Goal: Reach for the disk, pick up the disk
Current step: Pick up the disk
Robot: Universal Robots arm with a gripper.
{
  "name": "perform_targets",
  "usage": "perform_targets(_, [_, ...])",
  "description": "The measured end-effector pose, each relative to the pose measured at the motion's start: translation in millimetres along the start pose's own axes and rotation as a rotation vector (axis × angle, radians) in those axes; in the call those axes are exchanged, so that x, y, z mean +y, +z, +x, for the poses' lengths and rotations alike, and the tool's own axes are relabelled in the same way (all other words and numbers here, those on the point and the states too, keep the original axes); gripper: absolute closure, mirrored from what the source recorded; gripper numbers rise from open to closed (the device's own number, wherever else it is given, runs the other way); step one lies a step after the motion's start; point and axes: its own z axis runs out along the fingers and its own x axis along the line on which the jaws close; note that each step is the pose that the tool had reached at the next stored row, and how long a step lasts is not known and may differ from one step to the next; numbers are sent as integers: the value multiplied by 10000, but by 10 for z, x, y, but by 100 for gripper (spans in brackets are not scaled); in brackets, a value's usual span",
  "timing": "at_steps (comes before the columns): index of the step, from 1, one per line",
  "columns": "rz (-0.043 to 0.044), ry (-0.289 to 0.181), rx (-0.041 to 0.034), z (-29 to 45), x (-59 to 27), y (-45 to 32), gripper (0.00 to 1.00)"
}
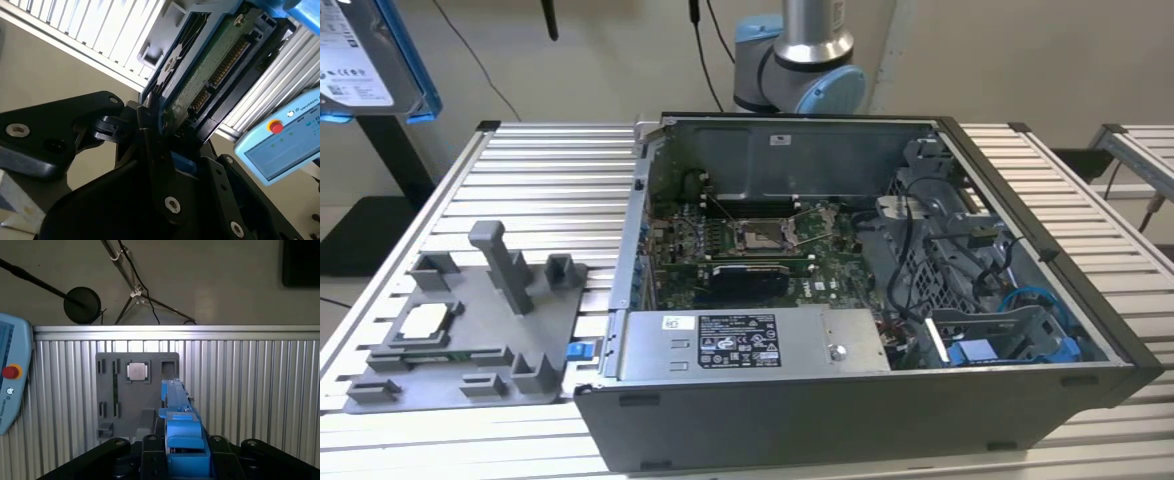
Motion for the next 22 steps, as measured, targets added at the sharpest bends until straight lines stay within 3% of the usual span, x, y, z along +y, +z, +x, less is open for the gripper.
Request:
perform_targets(11, [1, 0, 0, 0, -10, 0, 100])
perform_targets(22, [1, -1, 0, -3, -179, 4, 100])
